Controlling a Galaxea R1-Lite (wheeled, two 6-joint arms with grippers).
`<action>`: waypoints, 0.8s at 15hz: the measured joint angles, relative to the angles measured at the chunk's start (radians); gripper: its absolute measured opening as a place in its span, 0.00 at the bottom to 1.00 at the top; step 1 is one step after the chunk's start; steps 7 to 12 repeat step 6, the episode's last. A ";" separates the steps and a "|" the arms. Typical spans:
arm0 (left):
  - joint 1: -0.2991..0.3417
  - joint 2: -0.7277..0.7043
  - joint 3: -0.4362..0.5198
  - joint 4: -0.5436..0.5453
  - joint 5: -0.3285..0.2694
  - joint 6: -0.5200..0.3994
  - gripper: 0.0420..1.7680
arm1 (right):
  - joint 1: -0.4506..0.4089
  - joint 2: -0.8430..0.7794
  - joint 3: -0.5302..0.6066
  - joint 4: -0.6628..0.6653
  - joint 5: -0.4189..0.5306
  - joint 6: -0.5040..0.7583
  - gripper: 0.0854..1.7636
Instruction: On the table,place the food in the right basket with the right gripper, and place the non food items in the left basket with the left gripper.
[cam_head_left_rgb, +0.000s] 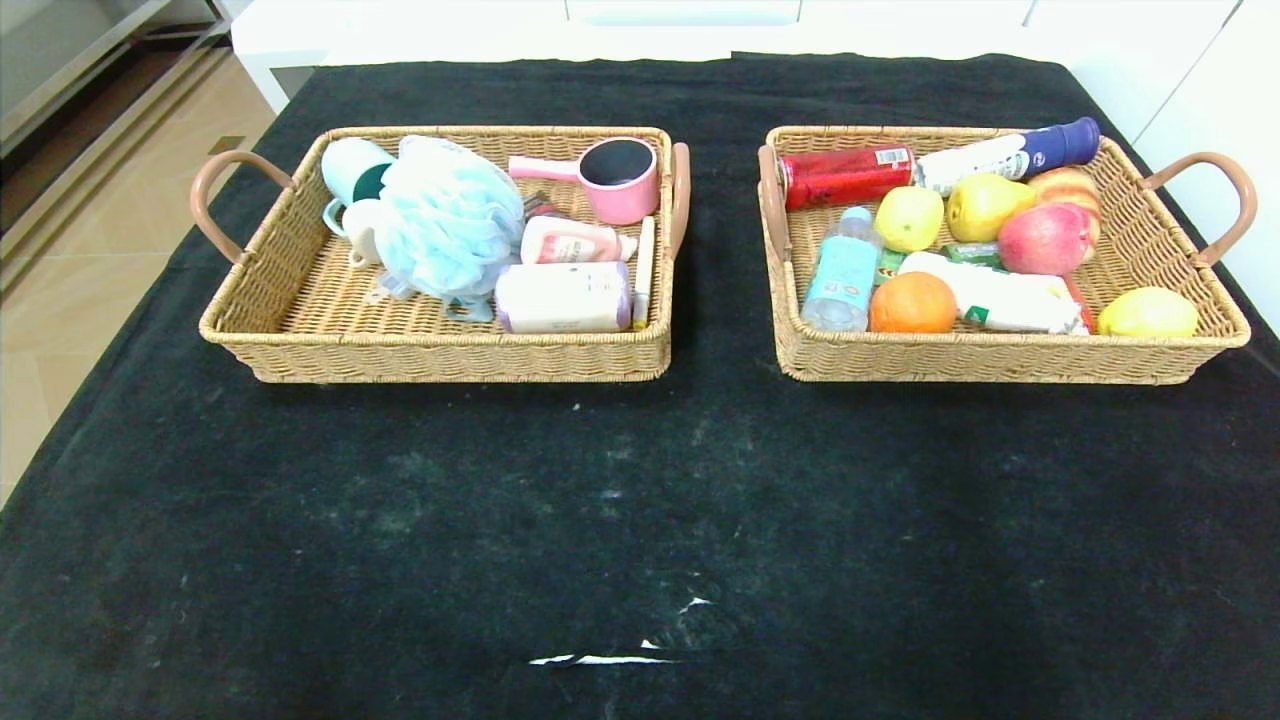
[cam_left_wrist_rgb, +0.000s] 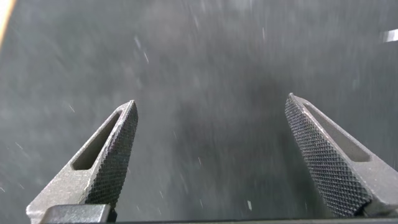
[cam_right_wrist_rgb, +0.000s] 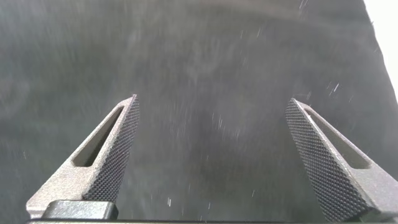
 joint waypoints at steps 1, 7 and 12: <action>0.000 0.000 0.000 0.000 0.000 -0.006 0.97 | 0.000 0.000 0.000 0.004 -0.010 0.006 0.97; 0.000 0.000 0.000 -0.001 0.001 -0.062 0.97 | 0.002 0.000 0.001 0.012 -0.027 0.084 0.97; 0.000 0.000 0.000 -0.001 0.001 -0.062 0.97 | 0.002 0.000 0.001 0.012 -0.027 0.084 0.97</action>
